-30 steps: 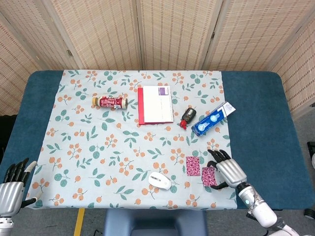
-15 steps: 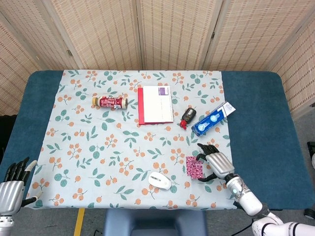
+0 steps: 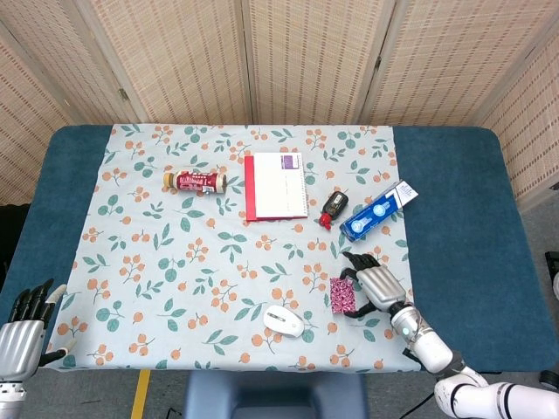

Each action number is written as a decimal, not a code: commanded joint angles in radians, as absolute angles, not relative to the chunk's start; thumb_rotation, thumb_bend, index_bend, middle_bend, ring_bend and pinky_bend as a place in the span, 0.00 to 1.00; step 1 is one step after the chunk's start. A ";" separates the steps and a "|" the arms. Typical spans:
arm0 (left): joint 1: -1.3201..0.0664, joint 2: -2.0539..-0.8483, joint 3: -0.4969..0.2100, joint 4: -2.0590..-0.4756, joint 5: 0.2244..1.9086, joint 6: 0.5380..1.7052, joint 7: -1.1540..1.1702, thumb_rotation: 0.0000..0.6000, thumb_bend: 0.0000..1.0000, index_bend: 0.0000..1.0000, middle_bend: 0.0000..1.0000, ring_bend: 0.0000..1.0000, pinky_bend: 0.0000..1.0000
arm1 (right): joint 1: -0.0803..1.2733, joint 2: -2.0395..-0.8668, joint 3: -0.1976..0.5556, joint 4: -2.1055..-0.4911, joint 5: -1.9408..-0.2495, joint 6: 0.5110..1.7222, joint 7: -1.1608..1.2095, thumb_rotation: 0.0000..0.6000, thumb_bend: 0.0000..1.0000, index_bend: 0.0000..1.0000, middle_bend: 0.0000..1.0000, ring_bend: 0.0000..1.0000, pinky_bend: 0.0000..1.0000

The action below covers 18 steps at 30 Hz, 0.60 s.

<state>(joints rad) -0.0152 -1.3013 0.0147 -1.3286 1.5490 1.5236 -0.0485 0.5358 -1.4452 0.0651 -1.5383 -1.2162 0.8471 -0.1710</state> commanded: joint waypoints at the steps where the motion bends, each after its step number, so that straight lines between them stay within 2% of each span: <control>1: -0.015 -1.301 0.014 -1.328 1.548 1.524 -0.049 1.00 0.23 0.12 0.03 0.07 0.00 | 0.540 -1.449 0.063 -1.534 -1.210 0.844 -0.178 0.79 0.11 0.30 0.04 0.00 0.00; 18: -0.012 -1.305 0.018 -1.320 1.544 1.519 -0.054 1.00 0.23 0.13 0.03 0.07 0.00 | 0.556 -1.461 0.045 -1.519 -1.184 0.840 -0.211 0.79 0.11 0.25 0.04 0.00 0.00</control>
<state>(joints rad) -0.0123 -1.3049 0.0180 -1.3203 1.5436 1.5191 -0.0536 0.5559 -1.4606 0.0455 -1.5186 -1.1838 0.8398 -0.2105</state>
